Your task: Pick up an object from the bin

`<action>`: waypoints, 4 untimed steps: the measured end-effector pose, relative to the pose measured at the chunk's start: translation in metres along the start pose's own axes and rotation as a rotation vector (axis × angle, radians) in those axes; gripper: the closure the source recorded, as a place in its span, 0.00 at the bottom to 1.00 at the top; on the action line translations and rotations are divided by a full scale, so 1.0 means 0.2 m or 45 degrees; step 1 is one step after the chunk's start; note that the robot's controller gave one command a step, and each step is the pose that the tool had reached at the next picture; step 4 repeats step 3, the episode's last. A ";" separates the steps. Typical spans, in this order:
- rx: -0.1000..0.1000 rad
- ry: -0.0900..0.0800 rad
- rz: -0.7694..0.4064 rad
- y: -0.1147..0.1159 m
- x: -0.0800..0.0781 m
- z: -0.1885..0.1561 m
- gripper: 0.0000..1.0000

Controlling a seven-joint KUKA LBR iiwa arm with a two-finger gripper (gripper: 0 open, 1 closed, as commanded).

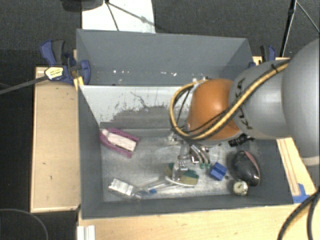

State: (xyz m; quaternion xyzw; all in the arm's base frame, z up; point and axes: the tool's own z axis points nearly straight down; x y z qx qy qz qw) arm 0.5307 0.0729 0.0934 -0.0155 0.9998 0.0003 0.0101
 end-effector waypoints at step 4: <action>0.000 0.013 -0.093 -0.18 0.16 -0.71 1.00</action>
Offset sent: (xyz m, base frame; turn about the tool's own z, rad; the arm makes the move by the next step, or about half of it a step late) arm -0.0228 -0.0230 -0.0155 -0.0028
